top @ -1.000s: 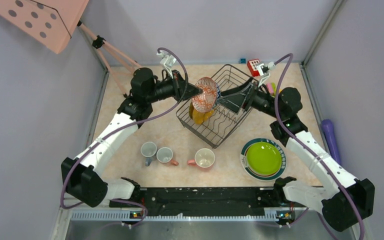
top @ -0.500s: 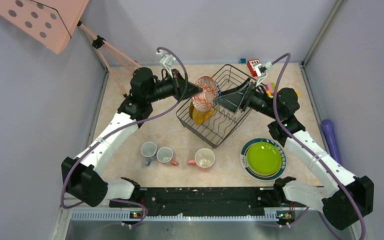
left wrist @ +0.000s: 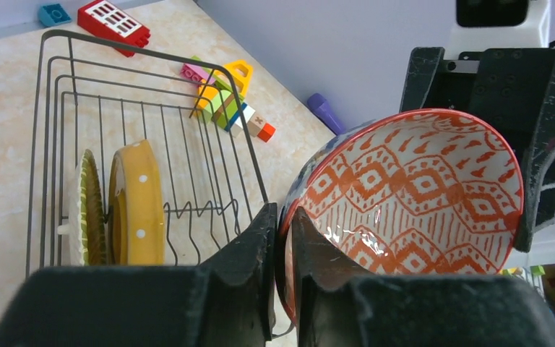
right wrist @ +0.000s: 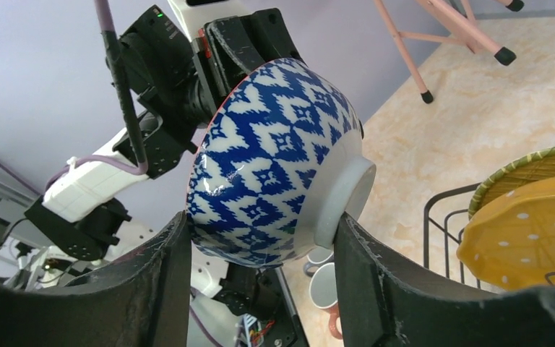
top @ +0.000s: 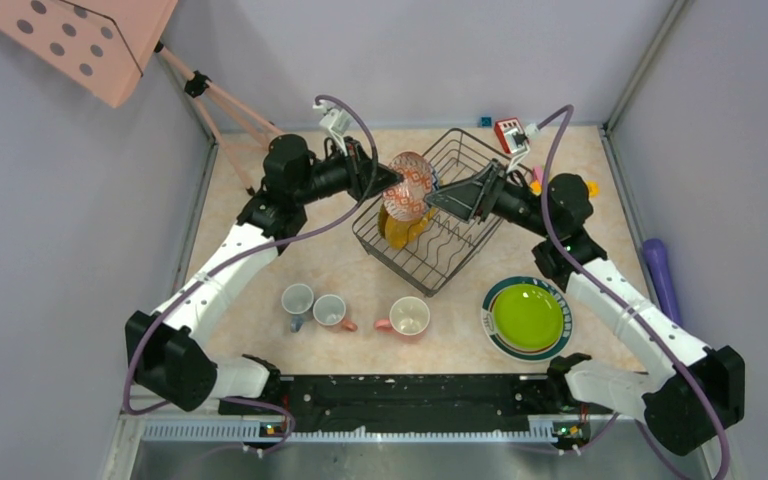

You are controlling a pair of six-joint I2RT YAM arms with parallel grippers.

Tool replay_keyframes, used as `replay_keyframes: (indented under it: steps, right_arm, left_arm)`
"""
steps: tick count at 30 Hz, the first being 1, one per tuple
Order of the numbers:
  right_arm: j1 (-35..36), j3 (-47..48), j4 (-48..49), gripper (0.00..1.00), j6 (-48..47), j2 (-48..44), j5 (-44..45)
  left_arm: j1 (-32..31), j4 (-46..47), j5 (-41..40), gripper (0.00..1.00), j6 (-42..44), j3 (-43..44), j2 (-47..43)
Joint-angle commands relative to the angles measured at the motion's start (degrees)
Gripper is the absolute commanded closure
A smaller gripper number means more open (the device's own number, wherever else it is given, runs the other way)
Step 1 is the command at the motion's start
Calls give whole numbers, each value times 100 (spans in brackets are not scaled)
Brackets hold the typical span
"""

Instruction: Load the mixed dishes into the dish rack

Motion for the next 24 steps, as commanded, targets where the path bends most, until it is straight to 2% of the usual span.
replay_keyframes:
  steps: [1,4,10,15,19,24]
  right_arm:
    - [85,236,-443,93,-435,56,395]
    - [85,294,-681,96,-580,44,641]
    - [77,333,-749,99,-565,96,854]
    - [-31,419,-1121,100,-788,3,1233]
    - [-107,671,-1953,100,-1418,-152,1638]
    - [-133,1015,-2997,100,-2214,-305,2155]
  left_arm:
    - [-50,114,-212,77,50,147,-50]
    - [-50,60,-269,70,101,122,-43]
    - [-50,58,-319,68,71,205,134]
    - [-50,-37,-367,49,41,353,292]
    - [-44,-241,-588,35,120,360,200]
    - [-43,-926,-1049,32,358,490,48]
